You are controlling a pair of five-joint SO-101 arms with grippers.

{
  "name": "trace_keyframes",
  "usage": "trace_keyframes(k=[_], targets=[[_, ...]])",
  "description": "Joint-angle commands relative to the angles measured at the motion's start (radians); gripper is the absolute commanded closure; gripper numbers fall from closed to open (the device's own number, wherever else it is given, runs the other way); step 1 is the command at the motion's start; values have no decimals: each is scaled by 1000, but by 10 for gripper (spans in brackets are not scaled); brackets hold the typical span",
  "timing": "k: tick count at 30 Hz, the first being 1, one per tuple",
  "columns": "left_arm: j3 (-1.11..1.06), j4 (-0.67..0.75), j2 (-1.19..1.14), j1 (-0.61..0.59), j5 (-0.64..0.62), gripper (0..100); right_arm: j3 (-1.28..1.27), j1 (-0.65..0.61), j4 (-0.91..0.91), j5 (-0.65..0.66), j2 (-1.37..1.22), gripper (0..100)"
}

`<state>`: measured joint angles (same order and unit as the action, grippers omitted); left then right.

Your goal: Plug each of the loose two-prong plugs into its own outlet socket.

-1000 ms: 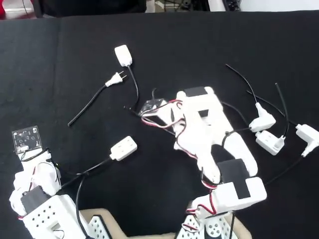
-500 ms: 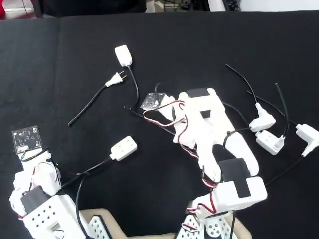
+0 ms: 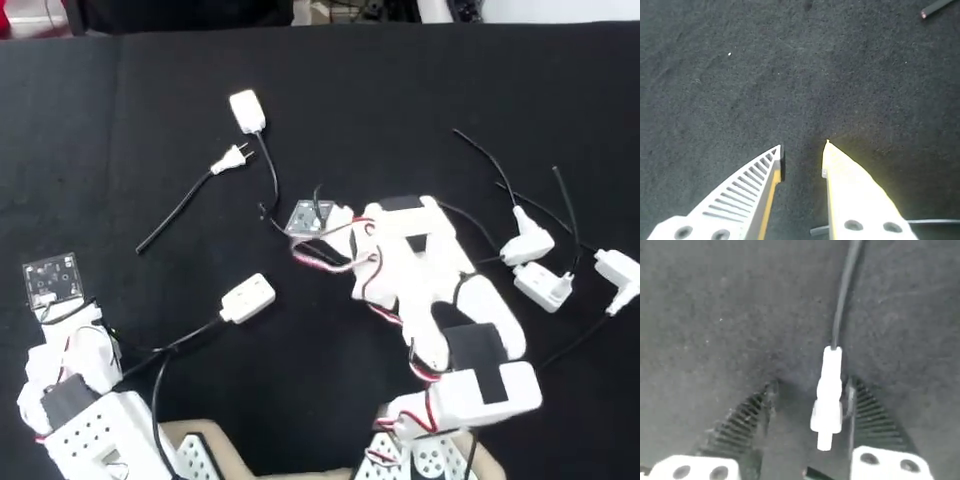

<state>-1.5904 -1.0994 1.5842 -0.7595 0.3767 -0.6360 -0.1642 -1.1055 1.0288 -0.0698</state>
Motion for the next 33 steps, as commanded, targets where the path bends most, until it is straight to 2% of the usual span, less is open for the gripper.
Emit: trace_keyframes(k=[1,6,12,15,20,23,28,33], targets=[[5,9,3,10,5,859,2,14,12,8,2,755],[5,9,3,10,5,859,1,14,18,8,2,786],[5,9,3,10,5,859,51,11,11,3,2,989],[5,9,3,10,5,859,67,9,-21,3,12,985],[5,9,3,10,5,859,145,9,-209,-20,13,987],[5,9,3,10,5,859,194,9,-282,-166,13,987],[5,8,3,10,5,859,245,12,-232,-562,13,986],[5,8,3,10,5,859,226,-54,-201,-773,12,985]])
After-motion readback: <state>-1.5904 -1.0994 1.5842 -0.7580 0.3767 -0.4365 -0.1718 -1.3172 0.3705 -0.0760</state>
